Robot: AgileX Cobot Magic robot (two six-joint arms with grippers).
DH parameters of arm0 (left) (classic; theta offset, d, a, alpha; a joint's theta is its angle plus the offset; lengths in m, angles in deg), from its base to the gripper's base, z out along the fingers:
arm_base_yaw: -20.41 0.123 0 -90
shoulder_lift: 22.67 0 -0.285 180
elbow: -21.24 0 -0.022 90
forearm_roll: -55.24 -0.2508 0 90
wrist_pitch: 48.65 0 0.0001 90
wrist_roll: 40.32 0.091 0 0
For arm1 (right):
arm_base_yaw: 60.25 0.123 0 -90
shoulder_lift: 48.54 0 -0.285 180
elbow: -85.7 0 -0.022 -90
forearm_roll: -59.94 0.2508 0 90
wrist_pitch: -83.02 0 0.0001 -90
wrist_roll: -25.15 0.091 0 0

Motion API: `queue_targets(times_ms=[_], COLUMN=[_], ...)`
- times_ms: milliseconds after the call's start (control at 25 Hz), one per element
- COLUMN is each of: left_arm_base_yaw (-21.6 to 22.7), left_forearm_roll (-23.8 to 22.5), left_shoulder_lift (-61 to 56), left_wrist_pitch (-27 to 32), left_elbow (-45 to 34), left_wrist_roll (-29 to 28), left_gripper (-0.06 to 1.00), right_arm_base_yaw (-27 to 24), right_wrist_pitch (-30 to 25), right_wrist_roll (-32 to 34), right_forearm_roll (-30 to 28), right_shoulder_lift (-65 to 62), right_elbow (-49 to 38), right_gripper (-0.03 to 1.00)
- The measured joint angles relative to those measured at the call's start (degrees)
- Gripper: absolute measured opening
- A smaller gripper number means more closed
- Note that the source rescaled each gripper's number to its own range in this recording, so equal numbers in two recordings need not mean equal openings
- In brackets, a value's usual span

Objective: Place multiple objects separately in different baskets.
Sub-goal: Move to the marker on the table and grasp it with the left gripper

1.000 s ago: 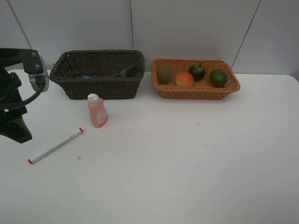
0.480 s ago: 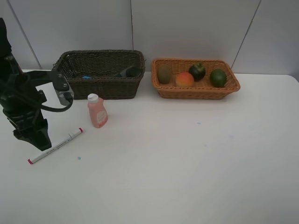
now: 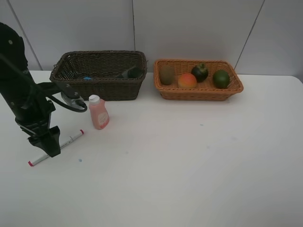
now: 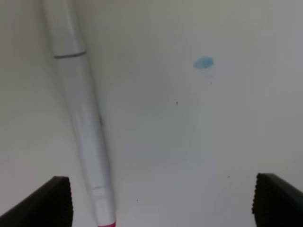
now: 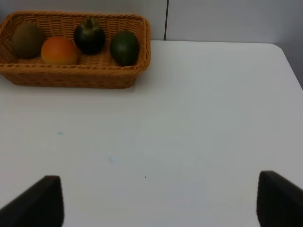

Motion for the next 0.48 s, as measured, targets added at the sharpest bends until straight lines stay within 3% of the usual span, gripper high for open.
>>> queue_targets(times_ms=[480], left_arm_base_yaw=[0.0], left_forearm_roll=[-0.9], left_shoulder_lift=[2.6], left_wrist_pitch=[-2.9], left_elbow=[-0.1], left_wrist_roll=[-2.2], left_gripper=[1.0], right_arm_base_yaw=[0.0], right_wrist_pitch=[0.0], right_wrist_roll=[0.0], right_forearm_roll=[0.0], right_shoulder_lift=[0.0], right_elbow=[0.0], right_gripper=[0.99])
